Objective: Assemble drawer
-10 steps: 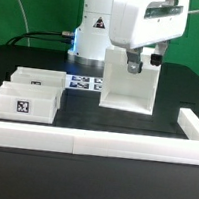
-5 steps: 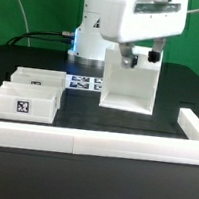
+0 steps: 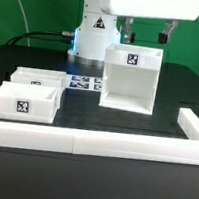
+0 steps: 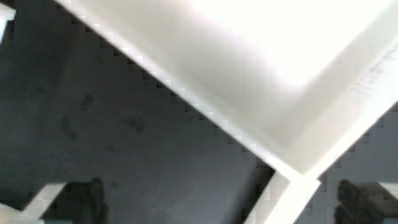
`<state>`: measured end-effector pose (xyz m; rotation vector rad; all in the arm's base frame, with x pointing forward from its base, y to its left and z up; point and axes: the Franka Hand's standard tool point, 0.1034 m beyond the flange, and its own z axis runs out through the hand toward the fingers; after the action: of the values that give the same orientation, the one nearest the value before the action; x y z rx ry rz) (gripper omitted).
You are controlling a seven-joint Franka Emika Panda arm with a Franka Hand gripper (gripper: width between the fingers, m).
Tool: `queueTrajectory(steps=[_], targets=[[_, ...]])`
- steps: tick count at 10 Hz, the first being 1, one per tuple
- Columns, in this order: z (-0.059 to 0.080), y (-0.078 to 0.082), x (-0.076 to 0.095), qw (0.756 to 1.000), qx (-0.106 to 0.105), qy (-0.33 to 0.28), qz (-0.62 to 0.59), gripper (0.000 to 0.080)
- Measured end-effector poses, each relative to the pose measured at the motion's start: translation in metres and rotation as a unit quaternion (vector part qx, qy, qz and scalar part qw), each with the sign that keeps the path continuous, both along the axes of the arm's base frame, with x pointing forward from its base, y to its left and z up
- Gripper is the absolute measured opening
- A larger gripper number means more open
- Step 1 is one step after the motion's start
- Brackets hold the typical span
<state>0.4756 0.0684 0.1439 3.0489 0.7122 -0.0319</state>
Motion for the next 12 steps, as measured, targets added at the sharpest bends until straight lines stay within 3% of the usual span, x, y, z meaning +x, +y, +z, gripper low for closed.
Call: queueTrajectory(steps=[5,7,10,12], targets=[[-0.001,-0.001,0.0,1.0,0.0,0.001,0.0,0.0649],[0.0,-0.003,-0.014,0.993,0.0,-0.005,-0.115,0.0649],[-0.01,0.022,-0.038,0.969,-0.015,0.0,-0.247,0.0649],[-0.02,0.039,-0.046,0.955,-0.006,-0.009,-0.296,0.0649]])
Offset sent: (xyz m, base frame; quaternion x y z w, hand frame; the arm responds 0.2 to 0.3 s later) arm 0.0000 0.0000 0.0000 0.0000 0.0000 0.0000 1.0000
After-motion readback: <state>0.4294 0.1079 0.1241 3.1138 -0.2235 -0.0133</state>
